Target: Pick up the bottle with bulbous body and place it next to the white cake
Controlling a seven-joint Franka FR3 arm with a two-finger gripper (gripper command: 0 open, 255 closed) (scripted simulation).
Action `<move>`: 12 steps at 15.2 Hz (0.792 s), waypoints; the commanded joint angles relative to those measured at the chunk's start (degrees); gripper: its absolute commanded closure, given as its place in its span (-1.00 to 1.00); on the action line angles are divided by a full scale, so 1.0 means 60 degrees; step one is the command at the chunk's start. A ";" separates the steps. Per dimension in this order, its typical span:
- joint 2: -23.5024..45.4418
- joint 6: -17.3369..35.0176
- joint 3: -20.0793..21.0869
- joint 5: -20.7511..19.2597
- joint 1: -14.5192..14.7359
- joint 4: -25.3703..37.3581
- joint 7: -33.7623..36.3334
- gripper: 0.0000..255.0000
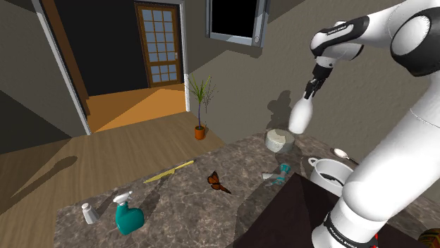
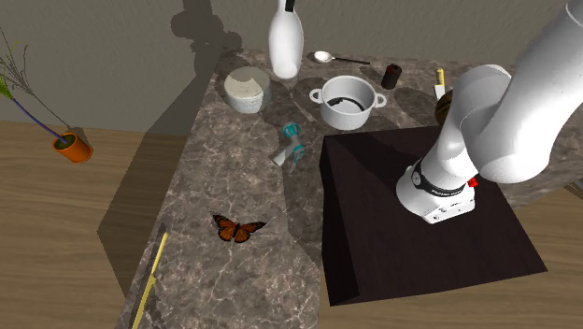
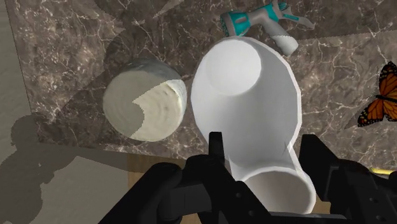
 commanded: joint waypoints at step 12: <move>0.2420 0.0182 -0.0749 0.2000 -0.0722 0.1354 -0.2233 1.00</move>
